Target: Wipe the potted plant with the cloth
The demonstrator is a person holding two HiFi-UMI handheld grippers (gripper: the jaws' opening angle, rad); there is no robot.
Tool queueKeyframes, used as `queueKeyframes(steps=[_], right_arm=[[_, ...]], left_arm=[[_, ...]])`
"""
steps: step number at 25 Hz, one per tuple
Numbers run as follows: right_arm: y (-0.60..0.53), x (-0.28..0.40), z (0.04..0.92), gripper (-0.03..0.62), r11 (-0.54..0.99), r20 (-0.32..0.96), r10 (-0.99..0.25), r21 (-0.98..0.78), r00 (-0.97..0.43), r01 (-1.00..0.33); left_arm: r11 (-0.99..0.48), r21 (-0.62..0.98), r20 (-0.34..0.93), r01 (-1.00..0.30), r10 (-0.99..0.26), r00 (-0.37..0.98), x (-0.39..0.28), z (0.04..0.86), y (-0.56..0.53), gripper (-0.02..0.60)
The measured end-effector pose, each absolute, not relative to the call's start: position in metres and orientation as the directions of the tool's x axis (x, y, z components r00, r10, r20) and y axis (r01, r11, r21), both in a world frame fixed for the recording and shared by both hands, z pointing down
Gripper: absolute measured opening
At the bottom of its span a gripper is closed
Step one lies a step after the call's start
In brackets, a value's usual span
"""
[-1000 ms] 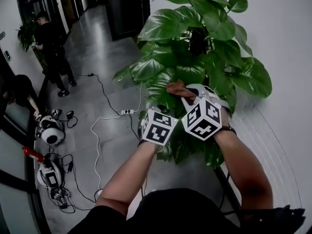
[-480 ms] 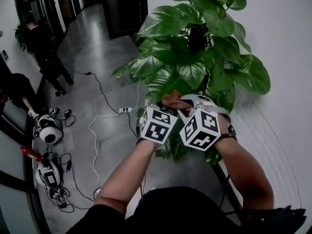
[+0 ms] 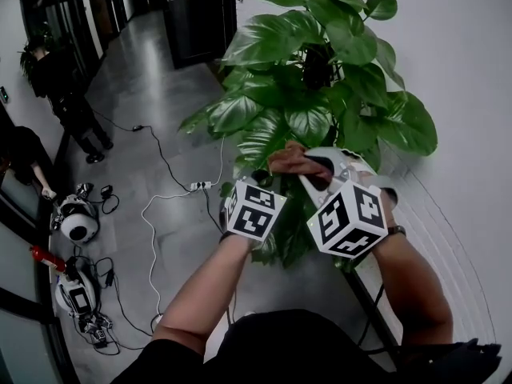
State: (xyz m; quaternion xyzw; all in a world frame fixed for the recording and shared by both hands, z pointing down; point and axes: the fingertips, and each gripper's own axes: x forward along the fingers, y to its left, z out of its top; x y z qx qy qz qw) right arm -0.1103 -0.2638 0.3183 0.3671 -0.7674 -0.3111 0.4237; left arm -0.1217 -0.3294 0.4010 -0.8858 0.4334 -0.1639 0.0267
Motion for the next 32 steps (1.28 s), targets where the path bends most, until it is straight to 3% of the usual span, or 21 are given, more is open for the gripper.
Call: queueKeyframes(steps=[5,9,18,32], right_arm=[[-0.289,-0.094,0.255,0.064,0.403,0.298,-0.898,0.851,-0.323,-0.336],[-0.325,-0.085,0.228,0.064,0.369,0.273,-0.918,0.851,-0.286,-0.373],[-0.380,-0.075,0.246,0.064,0.407,0.354,-0.912,0.847,-0.208,-0.340],[-0.378,-0.090,0.294,0.064,0.433,0.397,-0.898,0.871,-0.190,-0.230]], left_arm=[[-0.644,-0.183,0.274,-0.743,-0.759,0.591,-0.116,0.402,-0.323,0.017],[-0.654,-0.184,0.272,-0.734,-0.751,0.601,-0.115,0.401,-0.318,0.017],[-0.680,-0.186,0.286,-0.709,-0.728,0.623,-0.111,0.407,-0.307,0.017],[-0.681,-0.177,0.302,-0.710,-0.725,0.619,-0.117,0.416,-0.308,0.017]])
